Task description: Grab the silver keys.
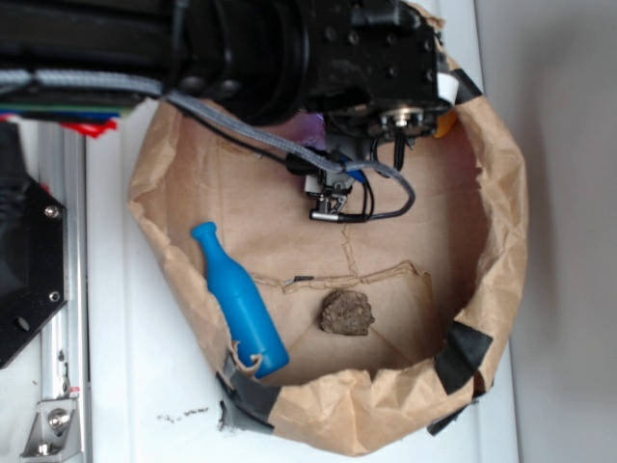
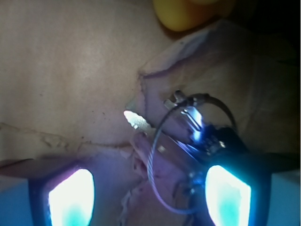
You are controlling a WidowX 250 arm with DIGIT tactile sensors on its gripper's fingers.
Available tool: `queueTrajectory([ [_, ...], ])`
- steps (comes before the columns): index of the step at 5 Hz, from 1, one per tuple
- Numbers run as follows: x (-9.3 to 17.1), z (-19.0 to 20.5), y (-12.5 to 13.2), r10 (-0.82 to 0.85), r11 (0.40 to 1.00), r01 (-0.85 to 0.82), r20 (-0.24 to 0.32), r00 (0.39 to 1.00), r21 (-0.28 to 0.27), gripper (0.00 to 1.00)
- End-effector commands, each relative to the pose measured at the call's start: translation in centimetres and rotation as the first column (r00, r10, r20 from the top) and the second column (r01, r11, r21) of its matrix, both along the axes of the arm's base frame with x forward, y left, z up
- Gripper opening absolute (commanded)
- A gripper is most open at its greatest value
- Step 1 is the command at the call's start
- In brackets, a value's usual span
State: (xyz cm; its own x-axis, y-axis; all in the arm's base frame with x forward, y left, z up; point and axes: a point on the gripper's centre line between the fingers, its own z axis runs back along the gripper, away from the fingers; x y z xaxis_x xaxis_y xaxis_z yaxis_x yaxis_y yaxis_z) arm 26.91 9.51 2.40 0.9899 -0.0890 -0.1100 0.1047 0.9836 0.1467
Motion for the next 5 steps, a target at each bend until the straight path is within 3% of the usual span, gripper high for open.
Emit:
queueTrajectory([
  [1,1.52,-2.25,-0.96,-0.064,0.997,0.064,-0.022,0.998,0.032,1.00],
  [2,1.69,-2.51,-1.03,-0.069,0.997,0.070,-0.023,0.997,0.024,1.00],
  [3,1.77,-2.10,-0.92,-0.052,0.999,0.052,-0.031,0.998,-0.003,0.00],
  [5,1.71,-1.81,-0.83,-0.050,0.999,0.049,-0.030,0.998,-0.015,0.00],
])
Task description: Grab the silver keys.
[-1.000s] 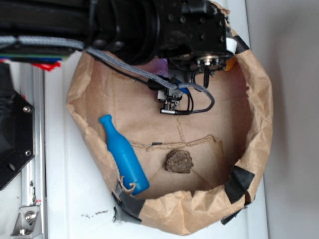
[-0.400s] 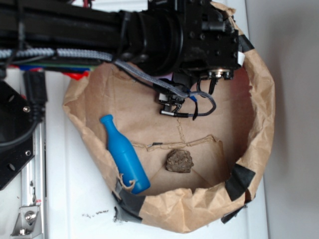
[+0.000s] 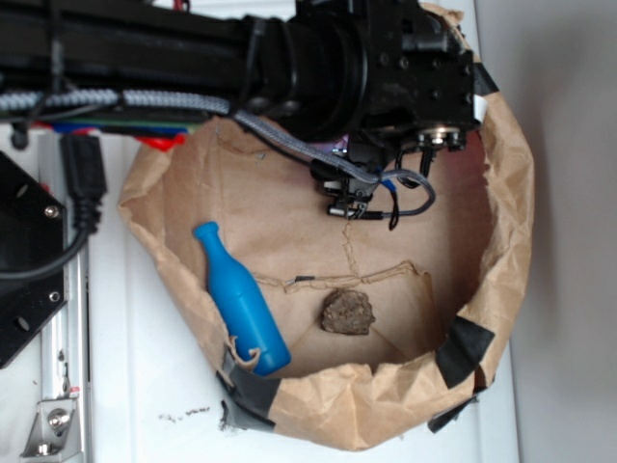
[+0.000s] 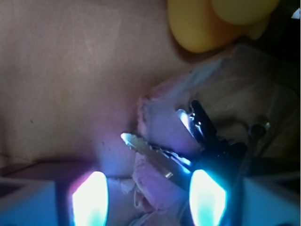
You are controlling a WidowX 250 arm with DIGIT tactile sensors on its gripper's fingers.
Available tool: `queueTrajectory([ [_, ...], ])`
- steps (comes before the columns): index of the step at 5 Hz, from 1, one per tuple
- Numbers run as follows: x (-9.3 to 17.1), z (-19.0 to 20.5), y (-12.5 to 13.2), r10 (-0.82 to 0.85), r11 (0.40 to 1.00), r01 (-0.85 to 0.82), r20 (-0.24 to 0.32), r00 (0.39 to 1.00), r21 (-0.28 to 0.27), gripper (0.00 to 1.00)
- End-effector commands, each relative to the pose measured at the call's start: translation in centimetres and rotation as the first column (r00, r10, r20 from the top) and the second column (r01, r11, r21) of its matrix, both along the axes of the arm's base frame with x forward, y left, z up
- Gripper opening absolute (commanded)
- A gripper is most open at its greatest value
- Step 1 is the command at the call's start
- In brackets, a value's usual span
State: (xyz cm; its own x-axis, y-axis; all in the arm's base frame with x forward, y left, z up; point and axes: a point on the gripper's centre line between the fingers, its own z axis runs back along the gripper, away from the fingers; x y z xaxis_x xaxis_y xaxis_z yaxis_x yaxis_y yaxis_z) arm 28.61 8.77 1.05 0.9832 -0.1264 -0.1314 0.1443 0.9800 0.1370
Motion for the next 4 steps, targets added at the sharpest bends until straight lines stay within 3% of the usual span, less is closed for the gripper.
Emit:
queueTrajectory([
  [1,-0.02,-0.33,-0.10,-0.013,1.000,0.013,-0.012,1.000,-0.012,0.00],
  [4,0.25,0.58,-0.19,0.003,0.999,-0.002,0.002,1.000,-0.033,0.00],
])
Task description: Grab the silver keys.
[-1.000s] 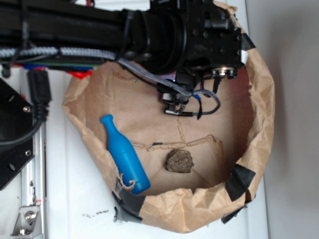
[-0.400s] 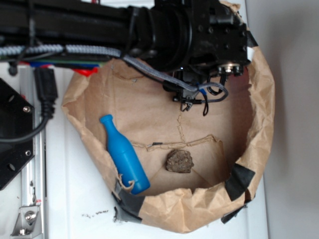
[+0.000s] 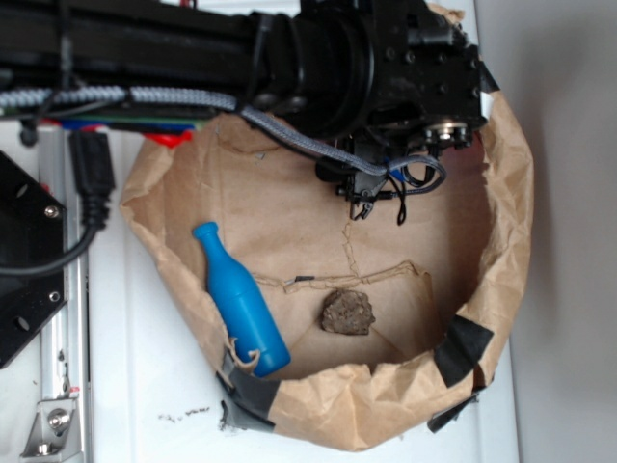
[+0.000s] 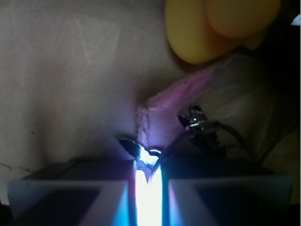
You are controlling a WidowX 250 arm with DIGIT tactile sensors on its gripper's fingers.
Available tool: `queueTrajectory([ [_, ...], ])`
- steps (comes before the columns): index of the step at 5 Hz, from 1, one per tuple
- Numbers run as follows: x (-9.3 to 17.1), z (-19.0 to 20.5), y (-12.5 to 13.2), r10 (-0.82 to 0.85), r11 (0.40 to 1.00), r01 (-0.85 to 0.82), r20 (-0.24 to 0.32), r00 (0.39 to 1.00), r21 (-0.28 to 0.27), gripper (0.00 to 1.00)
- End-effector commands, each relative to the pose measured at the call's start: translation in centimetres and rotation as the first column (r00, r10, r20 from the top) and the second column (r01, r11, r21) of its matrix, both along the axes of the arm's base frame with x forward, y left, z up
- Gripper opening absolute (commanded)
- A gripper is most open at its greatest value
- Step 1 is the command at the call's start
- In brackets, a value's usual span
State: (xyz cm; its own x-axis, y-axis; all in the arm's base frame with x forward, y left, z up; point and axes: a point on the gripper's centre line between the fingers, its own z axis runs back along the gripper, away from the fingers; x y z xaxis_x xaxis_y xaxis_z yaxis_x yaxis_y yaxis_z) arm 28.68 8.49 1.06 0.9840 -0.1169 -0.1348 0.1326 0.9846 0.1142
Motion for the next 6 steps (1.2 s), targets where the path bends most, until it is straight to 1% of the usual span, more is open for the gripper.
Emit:
queueTrajectory([
  [1,0.2,1.4,0.2,0.020,1.000,-0.020,0.045,0.999,-0.004,0.00],
  [2,-0.7,3.8,-0.3,0.100,0.994,-0.105,0.126,0.987,0.038,0.00],
  [3,-4.3,8.7,-1.0,0.001,0.978,0.026,0.132,0.991,-0.207,0.00],
  [4,-4.4,13.0,-1.3,-0.017,0.949,0.055,0.123,0.992,-0.311,0.00],
  [5,-3.1,11.7,-2.3,0.026,0.967,0.008,0.128,0.991,-0.256,0.00],
  [6,-2.2,10.7,-2.9,0.061,0.980,-0.031,0.149,0.987,-0.199,0.00],
])
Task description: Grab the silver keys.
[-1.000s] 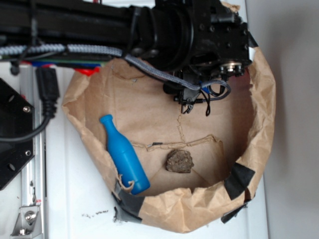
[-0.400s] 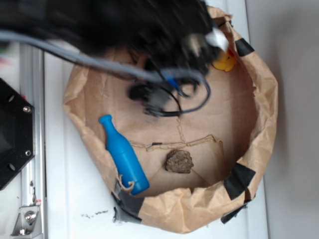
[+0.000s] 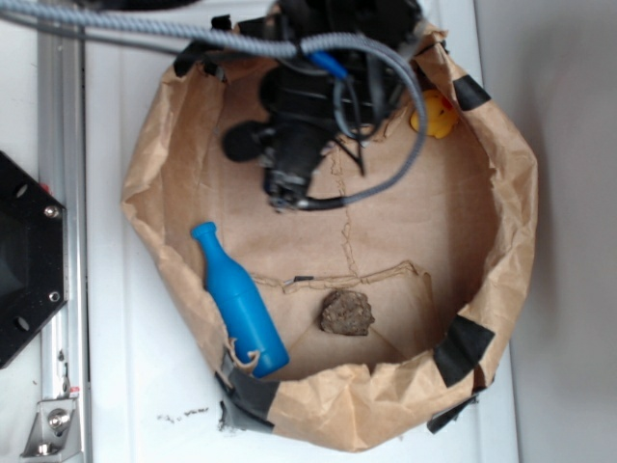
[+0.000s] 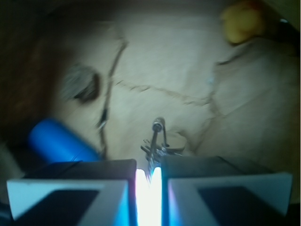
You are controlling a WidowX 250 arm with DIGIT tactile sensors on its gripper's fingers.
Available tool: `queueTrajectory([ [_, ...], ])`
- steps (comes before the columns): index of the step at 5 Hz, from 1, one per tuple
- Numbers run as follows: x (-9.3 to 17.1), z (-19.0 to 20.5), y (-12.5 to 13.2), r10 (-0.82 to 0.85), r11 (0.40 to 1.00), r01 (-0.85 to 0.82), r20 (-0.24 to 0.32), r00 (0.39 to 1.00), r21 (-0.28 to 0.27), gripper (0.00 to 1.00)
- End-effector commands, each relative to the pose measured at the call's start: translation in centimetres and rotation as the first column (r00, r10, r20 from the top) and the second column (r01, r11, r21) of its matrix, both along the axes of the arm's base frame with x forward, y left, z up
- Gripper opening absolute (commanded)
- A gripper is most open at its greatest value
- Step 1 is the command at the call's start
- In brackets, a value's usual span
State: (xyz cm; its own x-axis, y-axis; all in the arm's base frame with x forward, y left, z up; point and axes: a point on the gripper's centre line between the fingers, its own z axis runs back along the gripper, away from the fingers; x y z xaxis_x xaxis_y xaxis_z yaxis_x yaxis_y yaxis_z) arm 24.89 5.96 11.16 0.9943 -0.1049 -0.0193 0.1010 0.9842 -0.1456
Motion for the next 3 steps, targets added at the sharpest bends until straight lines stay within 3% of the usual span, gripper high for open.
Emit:
queueTrajectory([
  [1,2.3,0.2,-0.8,0.081,0.993,-0.092,0.137,0.987,0.071,0.00],
  [2,3.2,-0.7,-1.3,0.148,0.986,-0.160,0.197,0.969,0.047,0.00],
  [3,3.8,-1.5,-1.7,0.160,0.983,-0.176,0.219,0.963,0.057,0.00],
])
